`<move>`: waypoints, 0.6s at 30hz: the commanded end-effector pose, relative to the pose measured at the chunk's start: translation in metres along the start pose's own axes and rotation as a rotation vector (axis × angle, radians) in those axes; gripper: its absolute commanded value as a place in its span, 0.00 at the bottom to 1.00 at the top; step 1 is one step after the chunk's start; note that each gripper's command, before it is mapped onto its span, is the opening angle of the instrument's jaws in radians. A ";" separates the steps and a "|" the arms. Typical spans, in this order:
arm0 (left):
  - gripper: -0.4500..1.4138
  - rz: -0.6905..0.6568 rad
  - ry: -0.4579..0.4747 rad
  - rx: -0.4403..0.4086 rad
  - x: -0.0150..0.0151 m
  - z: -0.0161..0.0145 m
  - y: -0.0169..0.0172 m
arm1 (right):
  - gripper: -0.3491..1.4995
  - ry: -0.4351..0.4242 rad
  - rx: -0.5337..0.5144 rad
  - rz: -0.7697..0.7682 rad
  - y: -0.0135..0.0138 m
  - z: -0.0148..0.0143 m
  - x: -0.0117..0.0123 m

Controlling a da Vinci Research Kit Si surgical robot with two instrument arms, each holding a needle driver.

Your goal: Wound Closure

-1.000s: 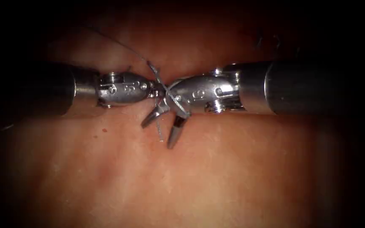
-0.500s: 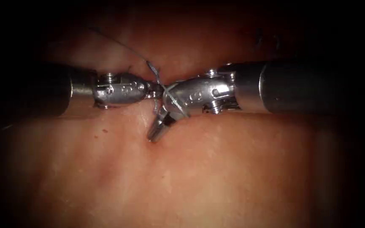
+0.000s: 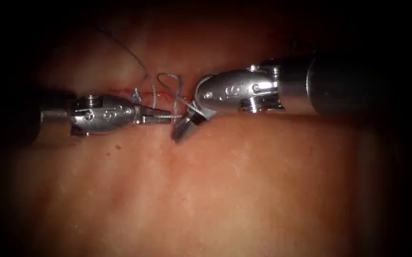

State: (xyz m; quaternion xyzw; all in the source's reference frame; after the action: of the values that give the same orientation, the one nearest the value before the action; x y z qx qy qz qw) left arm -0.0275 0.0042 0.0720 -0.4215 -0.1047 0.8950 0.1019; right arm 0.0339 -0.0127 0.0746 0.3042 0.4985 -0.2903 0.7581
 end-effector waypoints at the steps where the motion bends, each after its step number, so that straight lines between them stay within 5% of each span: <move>1: 0.00 0.007 -0.003 0.006 -0.0007 0.0006 0.0005 | 0.00 0.048 -0.059 0.029 0.0011 -0.0002 0.0001; 8: 0.00 0.013 -0.013 0.015 -0.0016 0.0006 0.0023 | 0.00 0.120 -0.139 0.085 0.0018 -0.0014 0.0002; 18: 0.00 0.024 -0.017 -0.007 -0.0017 -0.0004 0.0078 | 0.00 0.161 -0.287 0.206 0.0042 -0.0041 -0.0033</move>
State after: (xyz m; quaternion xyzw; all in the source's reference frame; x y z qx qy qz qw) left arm -0.0260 -0.0049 0.0694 -0.4147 -0.1062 0.8993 0.0895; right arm 0.0326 -0.0067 0.0771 0.2625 0.5582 -0.1022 0.7804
